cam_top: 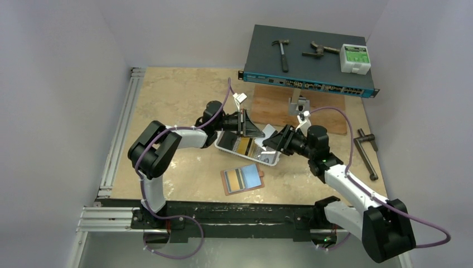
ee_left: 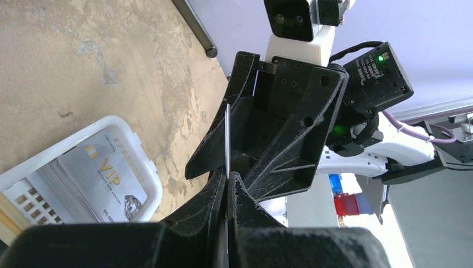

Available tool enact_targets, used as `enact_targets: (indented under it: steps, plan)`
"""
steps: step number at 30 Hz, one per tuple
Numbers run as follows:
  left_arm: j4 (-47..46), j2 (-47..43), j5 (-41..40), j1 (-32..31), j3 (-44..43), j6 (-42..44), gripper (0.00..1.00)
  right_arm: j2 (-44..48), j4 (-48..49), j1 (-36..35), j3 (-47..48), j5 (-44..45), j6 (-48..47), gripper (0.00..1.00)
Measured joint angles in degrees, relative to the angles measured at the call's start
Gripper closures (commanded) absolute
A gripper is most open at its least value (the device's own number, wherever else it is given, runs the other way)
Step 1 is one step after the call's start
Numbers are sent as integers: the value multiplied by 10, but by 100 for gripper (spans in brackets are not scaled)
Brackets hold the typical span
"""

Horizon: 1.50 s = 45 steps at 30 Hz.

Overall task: Put the credit cards into the card holder
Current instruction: Place the credit card in the storage box.

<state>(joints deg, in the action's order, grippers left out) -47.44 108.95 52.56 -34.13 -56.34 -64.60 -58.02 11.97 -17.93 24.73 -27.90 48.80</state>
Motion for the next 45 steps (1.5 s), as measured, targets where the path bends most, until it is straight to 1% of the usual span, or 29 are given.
enact_targets:
  steps: [5, 8, 12, 19, 26, 28, 30, 33, 35, 39, 45]
  plan:
    - [-19, 2, 2, 0, 0, -13, 97, -1, 37, 0, 0, 9, 19, 66]
    - [-24, 4, 4, 0, 0, -15, 97, 6, 50, 0, 0, 14, 30, 78]
    - [-29, 5, 10, 0, 0, -18, 96, 27, 56, 3, -14, 15, 40, 86]
    - [-29, 6, 20, -1, 0, -17, 96, 50, 59, 7, -29, -7, 50, 87]
    - [-29, 6, 35, -1, 0, -16, 95, 68, 39, 10, -29, -41, 43, 87]
    - [-29, 6, 37, -1, 0, -16, 92, 70, 31, 10, -29, -52, 40, 88]
    - [-28, 6, 37, -1, 0, -16, 86, 72, 24, 11, -29, -63, 39, 91]
    - [-26, 6, 35, -1, 0, -9, 82, 75, 22, 11, -29, -74, 37, 95]
    - [-26, 7, 33, -1, 0, -7, 80, 75, 22, 10, -28, -79, 37, 96]
    - [-23, 7, 31, -1, 0, 2, 81, 75, 20, 10, -24, -83, 37, 97]
    - [-23, 7, 30, -1, 0, 7, 87, 74, -3, 11, -16, -82, 25, 99]
